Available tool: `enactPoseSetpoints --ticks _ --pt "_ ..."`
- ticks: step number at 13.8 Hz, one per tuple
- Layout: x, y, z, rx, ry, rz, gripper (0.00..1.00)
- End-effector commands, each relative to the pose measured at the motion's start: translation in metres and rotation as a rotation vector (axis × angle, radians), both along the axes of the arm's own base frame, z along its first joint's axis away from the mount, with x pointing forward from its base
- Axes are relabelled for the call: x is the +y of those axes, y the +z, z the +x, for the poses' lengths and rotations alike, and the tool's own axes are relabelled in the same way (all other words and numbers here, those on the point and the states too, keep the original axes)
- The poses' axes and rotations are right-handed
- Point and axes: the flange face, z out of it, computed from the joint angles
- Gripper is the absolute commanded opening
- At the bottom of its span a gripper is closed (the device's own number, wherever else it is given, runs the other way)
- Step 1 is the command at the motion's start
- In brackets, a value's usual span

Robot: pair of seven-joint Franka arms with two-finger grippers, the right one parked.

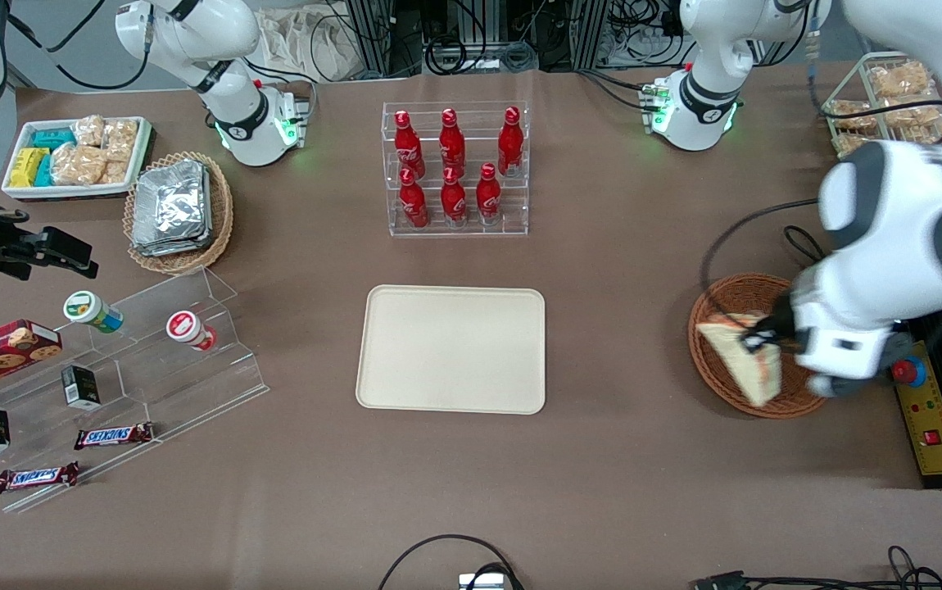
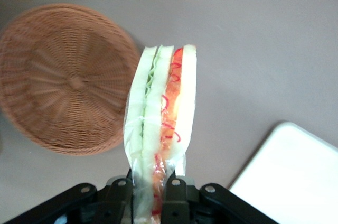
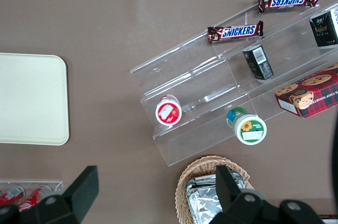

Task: Place sandwich from basket to tray
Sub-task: 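Lift the sandwich out of the basket and carry it toward the cream tray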

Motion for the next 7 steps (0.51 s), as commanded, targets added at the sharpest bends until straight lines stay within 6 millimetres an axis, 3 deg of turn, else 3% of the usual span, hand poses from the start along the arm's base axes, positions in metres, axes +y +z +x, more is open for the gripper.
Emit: enactPoseSetpoints --ticks 1,4,7 --pt "-0.083 -0.035 0.013 0.026 -0.157 0.018 0.00" --pt "-0.180 -0.081 0.000 0.027 -0.287 0.010 0.00" --pt "-0.259 -0.139 -0.027 0.001 -0.380 -0.003 0.00"
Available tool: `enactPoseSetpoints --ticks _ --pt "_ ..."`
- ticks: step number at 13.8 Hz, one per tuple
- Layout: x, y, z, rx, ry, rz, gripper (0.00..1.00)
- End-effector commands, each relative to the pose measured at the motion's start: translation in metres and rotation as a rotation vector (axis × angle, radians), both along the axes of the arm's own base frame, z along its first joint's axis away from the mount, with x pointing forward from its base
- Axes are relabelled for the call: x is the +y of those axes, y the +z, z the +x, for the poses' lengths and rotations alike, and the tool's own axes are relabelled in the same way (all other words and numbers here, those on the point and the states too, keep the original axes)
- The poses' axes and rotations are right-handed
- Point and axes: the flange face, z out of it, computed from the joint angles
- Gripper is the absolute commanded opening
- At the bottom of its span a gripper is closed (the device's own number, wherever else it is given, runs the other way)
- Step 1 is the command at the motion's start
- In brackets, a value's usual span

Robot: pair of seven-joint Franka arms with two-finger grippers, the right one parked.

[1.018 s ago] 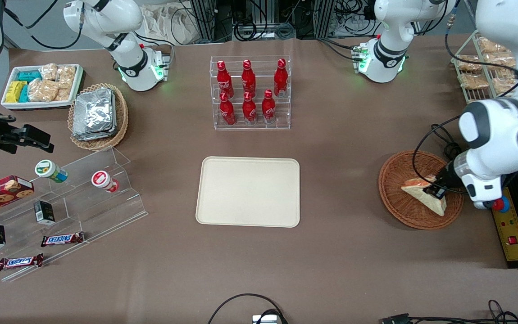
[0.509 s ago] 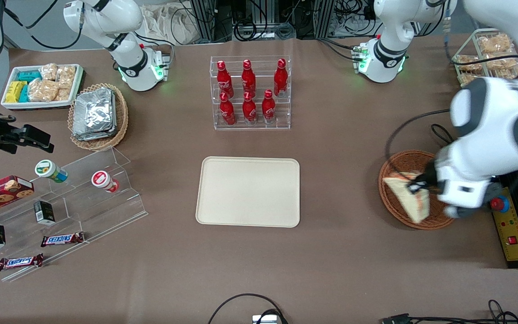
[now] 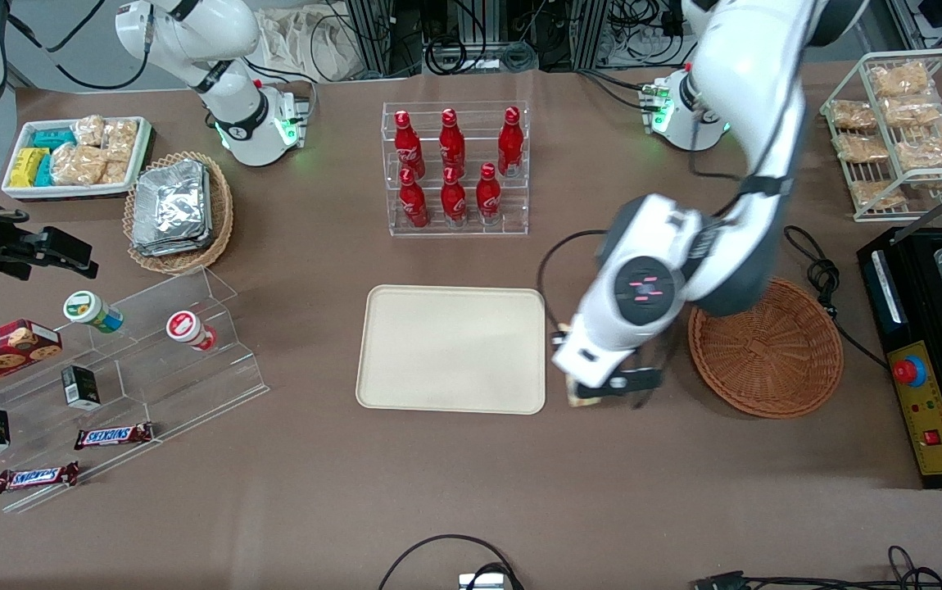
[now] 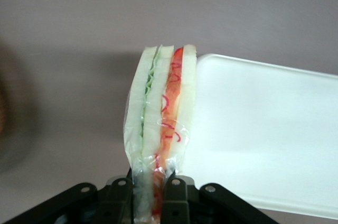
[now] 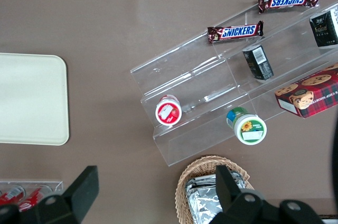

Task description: Place sandwich from basket to tray

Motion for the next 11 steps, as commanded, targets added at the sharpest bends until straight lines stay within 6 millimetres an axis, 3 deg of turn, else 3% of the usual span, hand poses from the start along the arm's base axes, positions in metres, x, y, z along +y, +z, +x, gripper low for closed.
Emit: enactPoseSetpoints --ticks 1,7,11 --pt "-0.051 -0.036 -0.017 -0.002 -0.086 0.007 0.00" --pt "-0.080 -0.089 -0.056 0.095 -0.131 0.000 0.00" --pt "-0.072 -0.111 -0.059 0.104 -0.144 0.014 0.02"
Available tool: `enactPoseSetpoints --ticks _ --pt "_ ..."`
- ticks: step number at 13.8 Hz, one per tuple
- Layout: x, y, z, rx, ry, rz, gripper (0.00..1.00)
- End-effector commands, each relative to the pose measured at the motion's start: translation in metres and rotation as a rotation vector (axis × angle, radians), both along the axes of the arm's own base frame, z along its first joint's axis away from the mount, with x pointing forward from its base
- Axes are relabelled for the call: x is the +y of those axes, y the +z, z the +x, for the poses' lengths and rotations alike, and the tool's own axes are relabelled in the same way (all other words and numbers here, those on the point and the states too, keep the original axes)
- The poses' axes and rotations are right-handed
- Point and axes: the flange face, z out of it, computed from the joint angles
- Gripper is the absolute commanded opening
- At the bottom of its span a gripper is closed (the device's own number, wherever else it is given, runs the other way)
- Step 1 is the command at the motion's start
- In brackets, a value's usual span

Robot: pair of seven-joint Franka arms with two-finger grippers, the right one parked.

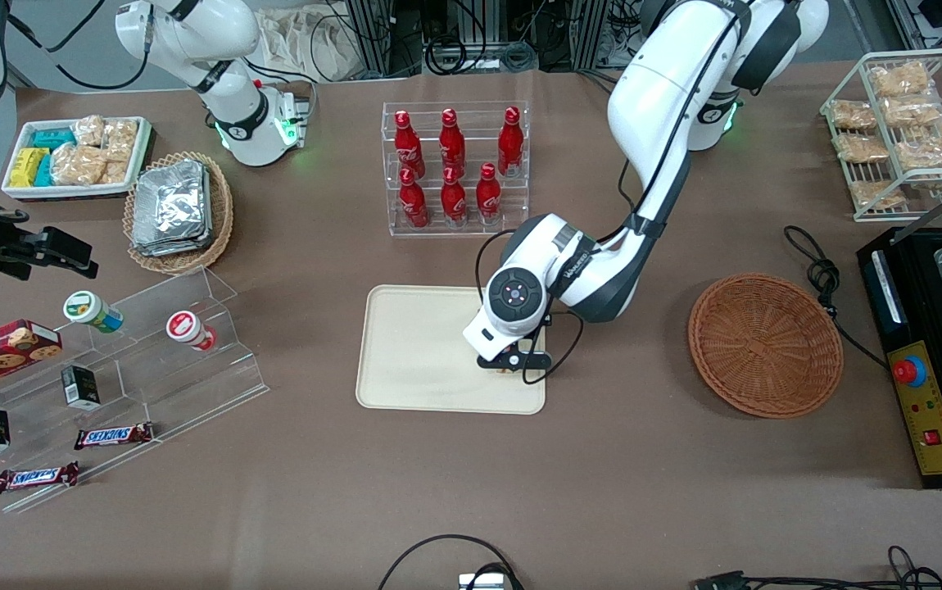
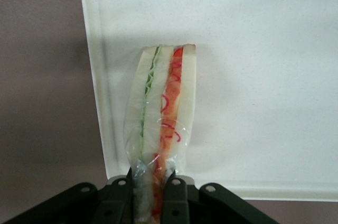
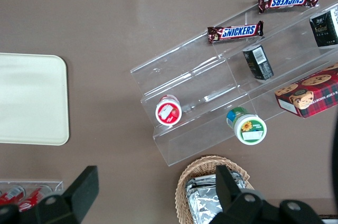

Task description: Place sandwich from basket to tray

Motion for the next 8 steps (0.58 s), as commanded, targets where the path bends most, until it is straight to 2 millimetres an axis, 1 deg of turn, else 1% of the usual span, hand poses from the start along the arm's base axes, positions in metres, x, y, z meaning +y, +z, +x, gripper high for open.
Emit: enactPoseSetpoints --ticks 1,2,3,5,6,8 --pt "0.008 -0.003 0.004 -0.012 -0.015 -0.009 0.08" --pt "0.008 -0.002 0.005 -0.013 -0.016 -0.012 0.44" --pt "0.010 0.003 0.006 -0.015 -0.017 -0.009 0.99" --pt "0.013 0.020 0.010 -0.028 0.011 -0.016 1.00" --pt "0.017 0.030 0.013 -0.026 0.027 -0.019 1.00" --pt "0.034 0.055 0.016 0.004 0.056 0.003 1.00"
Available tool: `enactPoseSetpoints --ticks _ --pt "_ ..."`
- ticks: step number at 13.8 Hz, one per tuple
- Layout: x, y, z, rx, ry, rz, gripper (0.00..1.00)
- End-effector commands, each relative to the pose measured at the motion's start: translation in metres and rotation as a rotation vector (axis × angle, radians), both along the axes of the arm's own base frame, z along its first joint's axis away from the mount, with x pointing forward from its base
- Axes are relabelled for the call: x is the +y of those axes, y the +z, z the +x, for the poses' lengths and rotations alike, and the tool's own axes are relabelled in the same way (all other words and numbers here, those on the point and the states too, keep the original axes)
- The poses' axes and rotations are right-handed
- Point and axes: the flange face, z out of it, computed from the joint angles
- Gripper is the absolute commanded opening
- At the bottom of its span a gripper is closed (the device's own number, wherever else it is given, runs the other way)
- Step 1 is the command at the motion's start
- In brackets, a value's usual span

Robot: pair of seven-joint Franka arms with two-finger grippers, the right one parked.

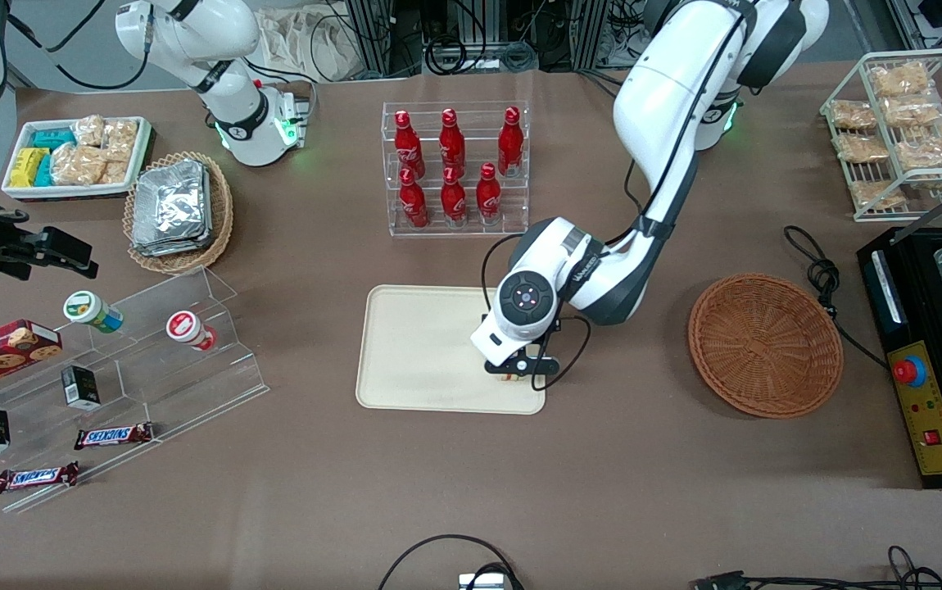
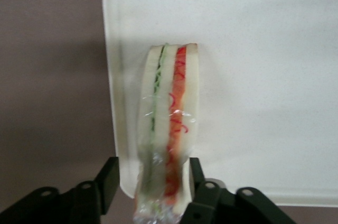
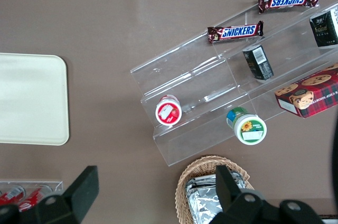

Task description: Place sandwich from basket to tray

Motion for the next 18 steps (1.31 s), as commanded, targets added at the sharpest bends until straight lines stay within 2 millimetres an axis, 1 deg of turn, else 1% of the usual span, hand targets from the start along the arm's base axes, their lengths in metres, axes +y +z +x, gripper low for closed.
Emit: enactPoseSetpoints --ticks 1,3,4,6,7,8,9,10,11,13,15,16,18 --pt "0.021 0.052 -0.001 0.030 0.033 0.017 1.00" --pt "0.051 0.097 0.001 0.039 0.062 0.036 1.00" --pt "0.066 0.120 -0.007 0.018 0.067 0.040 1.00" --pt "0.120 0.157 -0.010 -0.014 0.116 0.038 1.00" --pt "0.150 0.172 -0.013 -0.042 0.142 0.050 1.00" --pt "0.173 0.184 -0.022 -0.067 0.131 0.070 1.00" --pt "0.190 0.191 -0.036 -0.082 0.112 0.076 1.00" --pt "0.222 0.200 -0.039 -0.097 0.120 0.068 1.00" --pt "0.249 0.209 -0.038 -0.104 0.092 0.055 1.00" --pt "0.297 0.225 -0.028 -0.110 0.062 0.038 1.00" --pt "0.342 0.240 -0.015 -0.094 0.117 0.039 1.00" --pt "0.363 0.251 -0.007 -0.093 0.139 0.041 1.00" --pt "0.397 0.267 0.005 -0.115 0.129 0.060 1.00"
